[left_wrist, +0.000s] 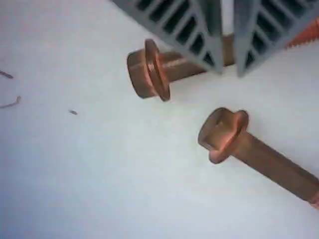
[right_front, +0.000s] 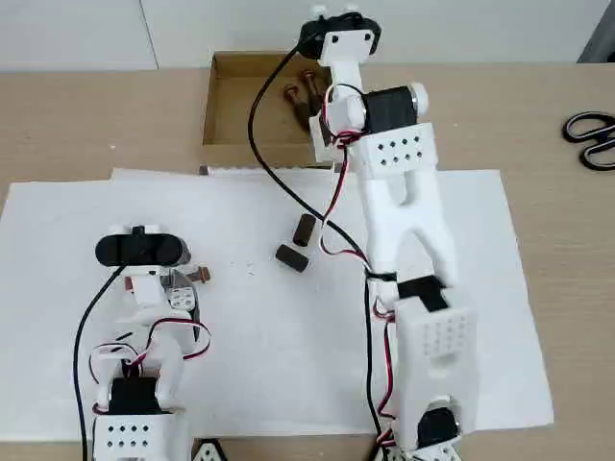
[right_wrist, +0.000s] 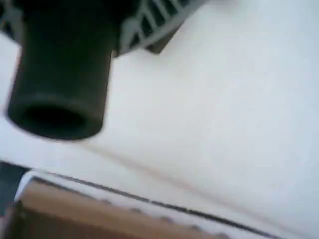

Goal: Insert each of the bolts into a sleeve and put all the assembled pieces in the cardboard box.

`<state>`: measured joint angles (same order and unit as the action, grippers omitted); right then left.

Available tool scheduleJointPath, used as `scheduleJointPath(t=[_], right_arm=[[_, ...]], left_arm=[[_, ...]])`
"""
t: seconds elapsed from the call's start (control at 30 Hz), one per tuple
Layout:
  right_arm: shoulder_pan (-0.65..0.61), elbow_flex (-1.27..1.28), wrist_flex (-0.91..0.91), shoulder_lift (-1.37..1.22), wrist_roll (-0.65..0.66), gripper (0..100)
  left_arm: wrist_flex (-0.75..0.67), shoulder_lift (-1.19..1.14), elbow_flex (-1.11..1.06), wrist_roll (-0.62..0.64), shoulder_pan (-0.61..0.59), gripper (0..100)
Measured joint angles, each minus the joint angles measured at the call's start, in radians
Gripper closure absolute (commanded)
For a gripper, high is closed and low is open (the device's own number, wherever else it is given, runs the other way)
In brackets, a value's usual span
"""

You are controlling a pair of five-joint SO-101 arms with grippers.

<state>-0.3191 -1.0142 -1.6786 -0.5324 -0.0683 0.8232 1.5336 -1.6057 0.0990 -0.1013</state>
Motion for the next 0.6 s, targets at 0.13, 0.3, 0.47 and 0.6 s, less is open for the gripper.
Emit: scheduleJointPath(t=[0.13, 0.3, 0.47, 0.6], right_arm=[[0.000, 0.195, 0.000, 0.167, -0.002, 99.6], [0.000, 0.463, 0.000, 0.356, -0.083, 99.6], [0.000, 0.715, 0.000, 0.542, -0.160, 99.6], [0.023, 0.899, 0.011, 0.683, -0.229, 99.6]], left_arm=[[0.000, 0.000, 0.000, 0.000, 0.000, 99], [0.000, 0.000, 0.000, -0.002, 0.000, 99], [-0.029, 0.000, 0.040, -0.002, -0.011, 99], [-0.029, 0.000, 0.175, 0.032, -0.017, 99]])
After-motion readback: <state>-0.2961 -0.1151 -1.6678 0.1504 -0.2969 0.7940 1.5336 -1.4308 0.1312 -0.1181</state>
